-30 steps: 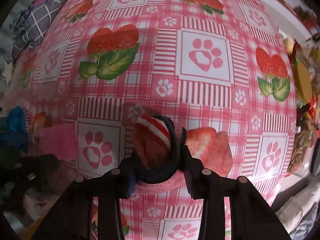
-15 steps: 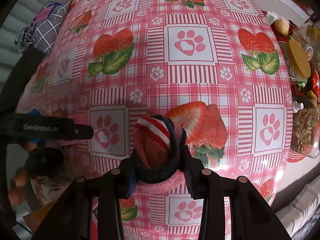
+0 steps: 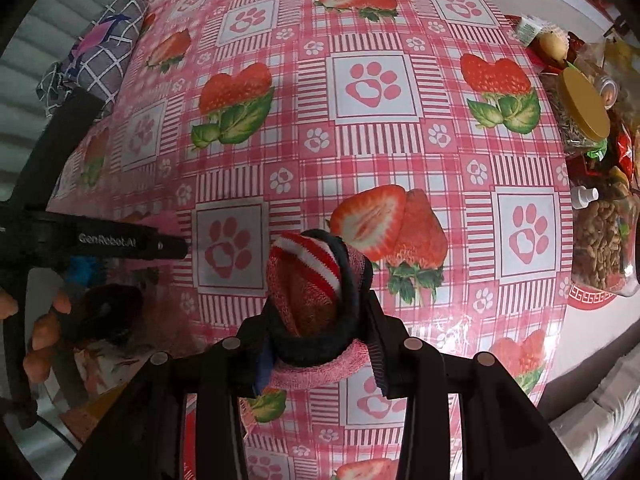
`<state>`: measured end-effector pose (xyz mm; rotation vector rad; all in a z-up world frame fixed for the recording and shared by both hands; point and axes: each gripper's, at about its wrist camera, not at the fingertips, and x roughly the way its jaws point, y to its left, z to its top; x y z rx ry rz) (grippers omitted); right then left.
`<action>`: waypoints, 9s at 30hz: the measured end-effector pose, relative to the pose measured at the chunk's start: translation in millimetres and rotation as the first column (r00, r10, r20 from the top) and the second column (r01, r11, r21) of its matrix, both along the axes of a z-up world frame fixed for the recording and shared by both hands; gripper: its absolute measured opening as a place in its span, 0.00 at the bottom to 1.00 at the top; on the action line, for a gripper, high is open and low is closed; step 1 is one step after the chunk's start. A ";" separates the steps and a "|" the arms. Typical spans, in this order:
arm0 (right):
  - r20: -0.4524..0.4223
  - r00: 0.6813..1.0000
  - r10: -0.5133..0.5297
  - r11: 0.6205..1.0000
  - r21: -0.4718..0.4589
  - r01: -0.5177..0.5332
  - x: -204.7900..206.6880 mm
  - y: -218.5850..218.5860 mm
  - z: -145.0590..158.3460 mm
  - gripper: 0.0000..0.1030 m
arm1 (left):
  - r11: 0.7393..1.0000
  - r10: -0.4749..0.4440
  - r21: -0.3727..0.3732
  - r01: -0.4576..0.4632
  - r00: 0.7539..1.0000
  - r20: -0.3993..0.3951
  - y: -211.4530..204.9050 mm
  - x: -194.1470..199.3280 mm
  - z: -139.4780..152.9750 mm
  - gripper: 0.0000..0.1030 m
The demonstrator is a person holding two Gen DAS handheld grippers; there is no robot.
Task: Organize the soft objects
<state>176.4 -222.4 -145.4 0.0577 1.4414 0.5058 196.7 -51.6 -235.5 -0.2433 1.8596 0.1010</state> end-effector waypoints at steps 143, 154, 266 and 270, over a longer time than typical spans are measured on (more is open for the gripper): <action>0.198 0.833 0.517 0.845 0.036 -0.533 -191.8 331.0 172.4 0.40 | 0.899 0.318 0.143 -0.414 0.842 0.435 245.7 -285.6 166.2 0.73; 0.166 0.833 0.527 0.838 0.063 -0.543 -188.3 339.9 162.1 0.40 | 0.897 0.341 0.118 -0.426 0.836 0.429 241.8 -287.7 161.2 0.74; 0.011 0.968 0.249 0.964 -0.100 -0.247 25.7 55.1 -38.4 0.82 | 0.970 0.168 0.145 -0.194 0.970 0.175 81.4 -53.2 8.8 1.00; -0.028 0.977 0.211 0.971 -0.113 -0.212 33.8 61.1 -56.3 0.82 | 0.971 0.162 0.153 -0.185 0.975 0.152 79.4 -48.3 -7.7 1.00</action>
